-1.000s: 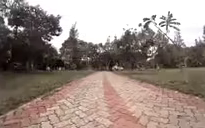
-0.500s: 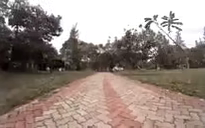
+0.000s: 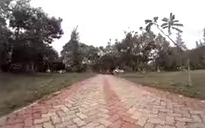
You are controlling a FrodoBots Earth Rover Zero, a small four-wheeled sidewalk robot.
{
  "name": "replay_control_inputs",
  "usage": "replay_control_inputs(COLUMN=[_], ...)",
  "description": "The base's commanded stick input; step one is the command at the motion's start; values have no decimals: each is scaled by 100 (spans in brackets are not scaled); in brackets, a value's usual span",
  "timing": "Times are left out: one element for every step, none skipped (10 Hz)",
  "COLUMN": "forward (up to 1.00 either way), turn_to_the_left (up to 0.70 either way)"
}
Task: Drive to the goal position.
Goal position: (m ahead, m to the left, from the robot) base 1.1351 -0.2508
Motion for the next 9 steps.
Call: replay_control_inputs(forward=[70, 70, 70, 70, 70, 70, 70, 70, 70], turn_to_the_left=[1, 1, 1, 1, 1, 1, 1, 1, 1])
